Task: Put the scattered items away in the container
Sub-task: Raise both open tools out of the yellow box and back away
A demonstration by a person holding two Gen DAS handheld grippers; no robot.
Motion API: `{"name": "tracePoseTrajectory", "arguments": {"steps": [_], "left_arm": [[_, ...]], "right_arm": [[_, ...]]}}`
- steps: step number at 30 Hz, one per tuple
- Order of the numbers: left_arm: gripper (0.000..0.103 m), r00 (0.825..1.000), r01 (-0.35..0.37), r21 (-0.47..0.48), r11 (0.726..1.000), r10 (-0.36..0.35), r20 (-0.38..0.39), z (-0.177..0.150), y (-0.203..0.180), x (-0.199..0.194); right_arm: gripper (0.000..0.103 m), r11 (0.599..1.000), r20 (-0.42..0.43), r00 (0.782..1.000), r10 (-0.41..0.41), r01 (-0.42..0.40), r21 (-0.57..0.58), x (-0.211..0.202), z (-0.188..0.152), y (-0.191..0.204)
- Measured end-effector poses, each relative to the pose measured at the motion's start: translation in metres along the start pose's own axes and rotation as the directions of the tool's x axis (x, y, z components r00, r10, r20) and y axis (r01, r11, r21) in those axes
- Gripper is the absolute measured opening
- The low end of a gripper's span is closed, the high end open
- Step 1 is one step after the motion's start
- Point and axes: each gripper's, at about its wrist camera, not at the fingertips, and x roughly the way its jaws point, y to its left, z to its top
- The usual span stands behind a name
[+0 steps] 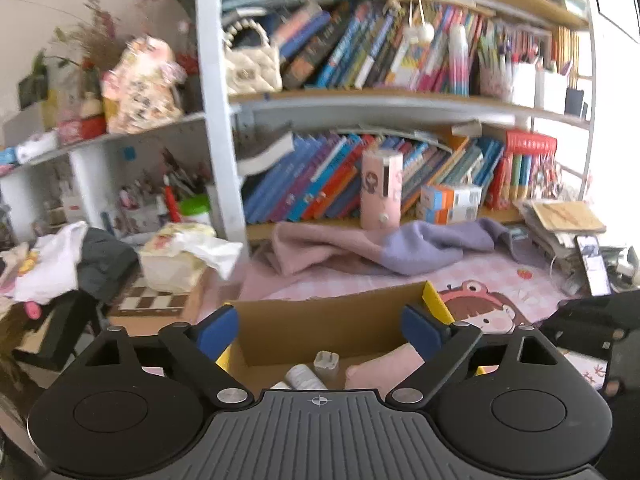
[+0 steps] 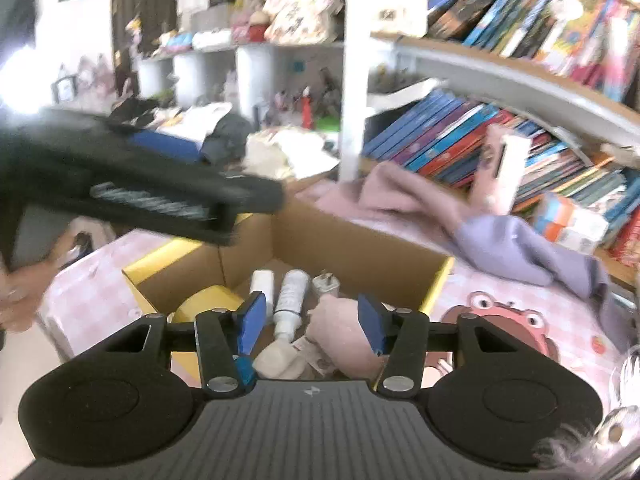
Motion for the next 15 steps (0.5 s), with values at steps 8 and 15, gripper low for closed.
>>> {"name": "tracePoseTrajectory", "arguments": {"steps": [8,15], "left_arm": [[0.094,0.998,-0.032,-0.019,0.999,0.032,0.048,-0.031,-0.005,-0.064],[0.096,0.999,-0.035,-0.041,0.999,0.037,0.037,-0.068,-0.018,-0.099]], "right_arm": [[0.051,0.992,0.070,0.991,-0.116,0.112,0.050,-0.059,-0.021,0.011],[0.053,0.974,0.074,0.974,-0.216,0.209,0.092,-0.103,-0.060,0.022]]}}
